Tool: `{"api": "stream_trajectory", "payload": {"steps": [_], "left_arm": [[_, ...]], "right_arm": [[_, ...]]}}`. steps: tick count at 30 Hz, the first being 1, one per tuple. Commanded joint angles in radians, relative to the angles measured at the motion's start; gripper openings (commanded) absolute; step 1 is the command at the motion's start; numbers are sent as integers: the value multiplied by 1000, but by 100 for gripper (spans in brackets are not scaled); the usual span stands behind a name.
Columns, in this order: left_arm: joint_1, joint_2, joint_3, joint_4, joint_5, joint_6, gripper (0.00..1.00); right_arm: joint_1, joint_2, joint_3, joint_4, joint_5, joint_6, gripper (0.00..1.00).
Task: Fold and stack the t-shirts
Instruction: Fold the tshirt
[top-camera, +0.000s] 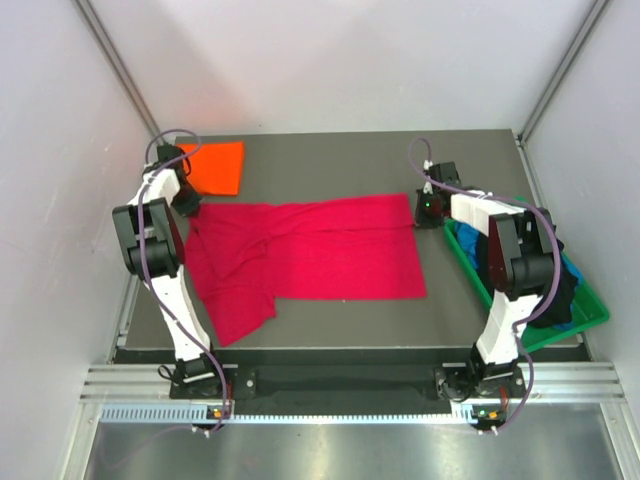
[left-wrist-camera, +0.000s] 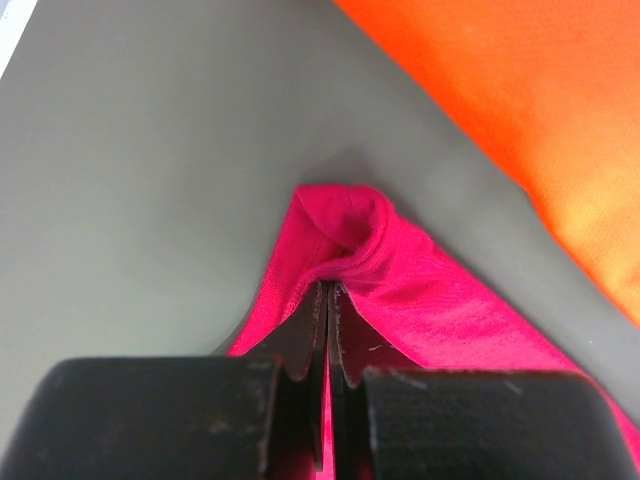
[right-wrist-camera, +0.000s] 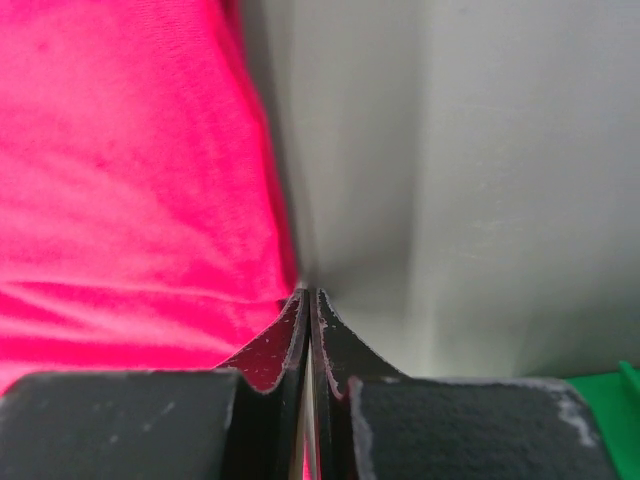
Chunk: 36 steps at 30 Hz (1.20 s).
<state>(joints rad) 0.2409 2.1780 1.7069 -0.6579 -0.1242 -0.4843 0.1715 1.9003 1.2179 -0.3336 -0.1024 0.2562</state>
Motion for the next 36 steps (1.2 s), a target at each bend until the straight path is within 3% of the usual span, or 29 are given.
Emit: {"api": "stream_trajectory", "payload": {"steps": [1, 4, 6, 11, 19, 22, 28, 36], "left_arm": [[55, 17, 5, -31, -23, -40, 1], [77, -1, -13, -14, 24, -47, 4], [77, -7, 6, -20, 63, -30, 8], [69, -84, 19, -28, 90, 12, 25], [-20, -204, 22, -62, 118, 30, 27], [-72, -245, -3, -65, 221, 53, 26], [-279, -337, -146, -56, 225, 135, 29], [-321, -346, -338, -8, 288, 84, 26]], "right_arm": [[-9, 28, 3, 10, 98, 29, 0], [-10, 29, 22, 13, 107, 25, 0], [-12, 16, 28, 18, 21, 18, 1], [-12, -4, 58, 1, -107, -14, 18], [0, -23, 46, 8, -178, -35, 30], [13, -1, 58, -2, -183, -51, 31], [42, 22, 54, -8, -117, -72, 31], [45, 69, 68, -21, -34, -72, 22]]}}
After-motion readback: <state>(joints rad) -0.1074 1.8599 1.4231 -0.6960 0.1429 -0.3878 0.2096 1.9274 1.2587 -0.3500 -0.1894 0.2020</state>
